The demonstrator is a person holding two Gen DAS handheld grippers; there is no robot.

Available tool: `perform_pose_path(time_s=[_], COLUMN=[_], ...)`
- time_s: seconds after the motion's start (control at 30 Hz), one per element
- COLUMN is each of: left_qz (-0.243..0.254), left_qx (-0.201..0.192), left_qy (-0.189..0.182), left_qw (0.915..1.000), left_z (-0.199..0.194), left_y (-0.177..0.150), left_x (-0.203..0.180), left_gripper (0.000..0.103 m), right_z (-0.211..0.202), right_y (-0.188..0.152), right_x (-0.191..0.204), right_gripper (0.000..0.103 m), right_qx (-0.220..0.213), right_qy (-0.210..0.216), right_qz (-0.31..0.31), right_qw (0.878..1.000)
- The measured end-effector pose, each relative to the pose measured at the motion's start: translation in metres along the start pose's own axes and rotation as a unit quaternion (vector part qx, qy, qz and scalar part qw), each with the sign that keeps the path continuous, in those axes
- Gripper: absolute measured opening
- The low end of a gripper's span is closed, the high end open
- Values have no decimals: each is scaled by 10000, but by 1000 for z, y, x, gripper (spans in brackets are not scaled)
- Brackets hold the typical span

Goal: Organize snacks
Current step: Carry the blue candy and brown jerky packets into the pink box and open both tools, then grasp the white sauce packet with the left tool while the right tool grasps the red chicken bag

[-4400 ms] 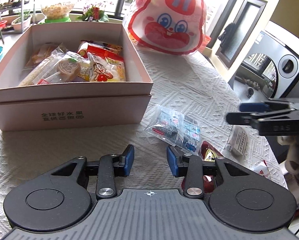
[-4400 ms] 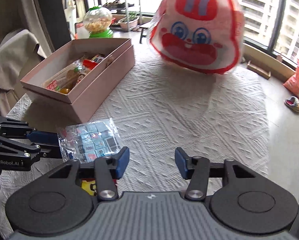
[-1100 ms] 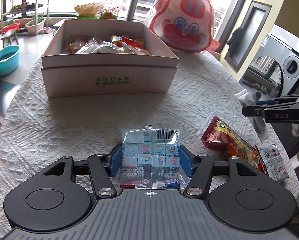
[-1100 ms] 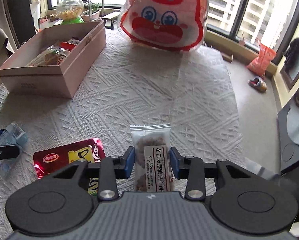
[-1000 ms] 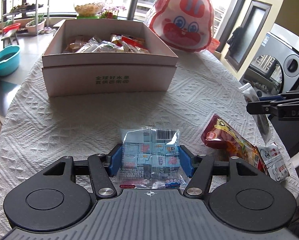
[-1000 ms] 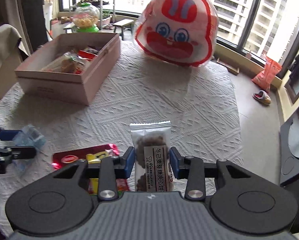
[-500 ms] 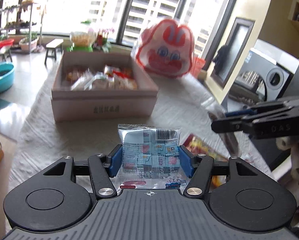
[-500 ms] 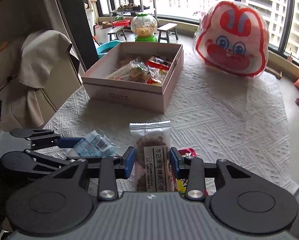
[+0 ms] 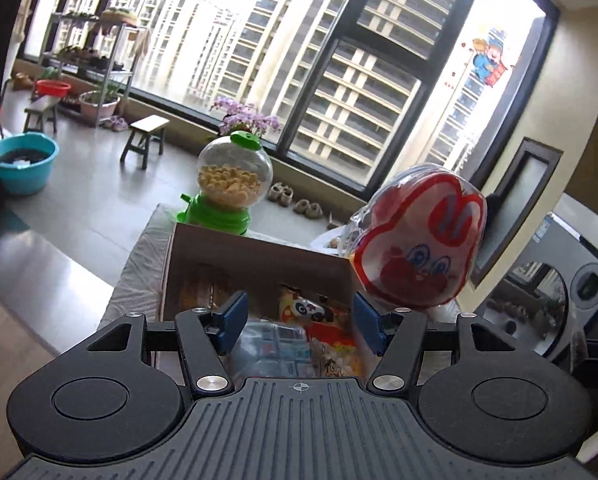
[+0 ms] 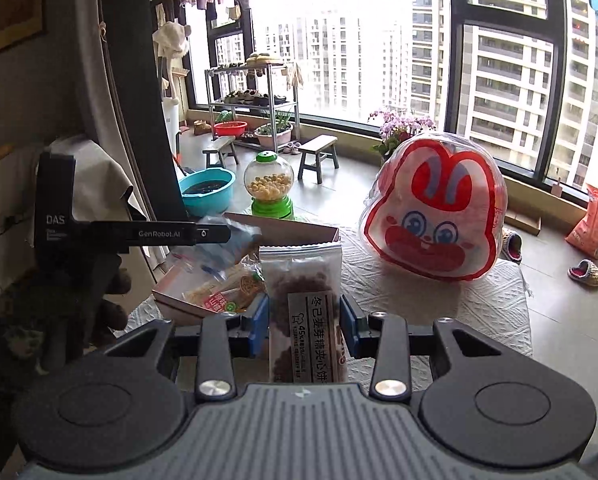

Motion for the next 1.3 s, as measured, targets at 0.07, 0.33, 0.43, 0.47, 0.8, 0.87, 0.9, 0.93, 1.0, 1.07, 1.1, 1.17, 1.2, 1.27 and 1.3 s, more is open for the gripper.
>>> perform_pose_path(time_s=[0.07,0.33,0.43,0.47,0.8,0.87,0.9,0.93,1.0,1.07,1.1,1.17,1.2,1.27,1.3], left_qz=[-146,47,357,385,917,1051,1108,1122,1059,940,896,835,791,662,605], left_qx=[-108,602,1322,1538,2362,2478,2533,2602,2751,2857,2830,2648,2568,2405,2363], left_qy=[-43,24,-53,-169,-1361,-1380,-1373,-1387,-1447,-1471,-1425,-1203,-1107,-889,-781], left_qw=[9998,9982,9906,9872,9578,9531,9512,9489,9445,9423,9442,9531,9569,9643,9666], left_z=[-13,-58,-56,-54,-64,-65,-64,-63,-57,-51,-50,-51,-53,-59,-63], left_y=[-5,-41,-79,-93,-156,-163,-169,-173,-181,-183,-181,-172,-167,-156,-151], left_x=[10,-12,-33,-40,-135,-146,-151,-156,-163,-164,-163,-157,-152,-137,-129], left_gripper=[64,64,64,64,56,56,56,56,56,53,51,51,51,51,51], right_z=[17,147,166,162,9,-20,-33,-43,-62,-70,-71,-65,-63,-51,-42], right_y=[5,64,63,56,-92,-126,-144,-159,-187,-206,-214,-222,-221,-214,-208], right_x=[1,15,17,17,-46,-74,-86,-94,-103,-105,-103,-95,-91,-75,-65], right_gripper=[37,49,49,49,61,62,62,62,62,62,62,65,71,71,71], right_qx=[56,271,432,477,1149,1329,1408,1481,1558,1550,1576,1600,1531,1447,1423], right_qy=[24,628,532,526,-523,-695,-708,-660,-424,-226,-119,65,93,238,433], right_qz=[-30,891,765,630,-303,146,456,717,1125,1358,1416,1461,1440,1300,1219], right_qw=[10000,9937,9947,9955,9915,9886,9865,9842,9804,9783,9772,9762,9776,9806,9813])
Point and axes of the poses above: each gripper's, at about its wrist camera, not at the fingertips, and z roughly the way its jaws point, x to its left, y to its top, the point moved 3 cm from there along z, roughly the way its jaws point, and after that the axes turned 3 degrees about -x, right-handed, at the moved point
